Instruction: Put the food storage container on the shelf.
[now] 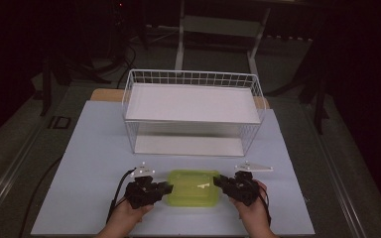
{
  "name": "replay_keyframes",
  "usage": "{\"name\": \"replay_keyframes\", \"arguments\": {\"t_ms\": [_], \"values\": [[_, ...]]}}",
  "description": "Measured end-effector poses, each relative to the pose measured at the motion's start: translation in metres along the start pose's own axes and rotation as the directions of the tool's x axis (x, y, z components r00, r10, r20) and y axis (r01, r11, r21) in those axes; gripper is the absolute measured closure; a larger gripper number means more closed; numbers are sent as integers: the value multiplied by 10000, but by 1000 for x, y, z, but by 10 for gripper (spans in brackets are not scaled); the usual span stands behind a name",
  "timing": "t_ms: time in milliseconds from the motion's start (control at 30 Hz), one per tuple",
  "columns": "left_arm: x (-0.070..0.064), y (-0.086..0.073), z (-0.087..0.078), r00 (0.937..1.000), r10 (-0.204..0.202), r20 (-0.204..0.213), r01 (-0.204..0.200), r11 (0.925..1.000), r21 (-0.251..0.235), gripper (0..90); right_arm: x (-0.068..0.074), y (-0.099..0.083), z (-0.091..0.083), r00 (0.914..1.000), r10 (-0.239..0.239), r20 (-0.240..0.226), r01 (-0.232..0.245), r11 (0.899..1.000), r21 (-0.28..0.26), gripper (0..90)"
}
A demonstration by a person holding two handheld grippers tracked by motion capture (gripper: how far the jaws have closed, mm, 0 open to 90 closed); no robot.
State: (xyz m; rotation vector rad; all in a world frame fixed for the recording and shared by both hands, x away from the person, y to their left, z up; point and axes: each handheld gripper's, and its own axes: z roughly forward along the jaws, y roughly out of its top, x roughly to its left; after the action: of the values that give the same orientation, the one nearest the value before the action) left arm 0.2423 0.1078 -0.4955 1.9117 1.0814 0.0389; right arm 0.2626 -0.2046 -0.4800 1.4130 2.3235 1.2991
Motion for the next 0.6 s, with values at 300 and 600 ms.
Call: {"name": "replay_keyframes", "arguments": {"t_ms": [300, 600], "values": [[3, 16, -2, 9998, -110, -138, 106, 9995, -298, 804, -7, 13, 0, 9998, 197, 36, -195, 9990, -390, 792], [15, 40, -4, 9990, -315, -302, 290, 9964, -796, 805, -5, 47, 1, 9992, -190, 353, 223, 9951, -960, 796]]}}
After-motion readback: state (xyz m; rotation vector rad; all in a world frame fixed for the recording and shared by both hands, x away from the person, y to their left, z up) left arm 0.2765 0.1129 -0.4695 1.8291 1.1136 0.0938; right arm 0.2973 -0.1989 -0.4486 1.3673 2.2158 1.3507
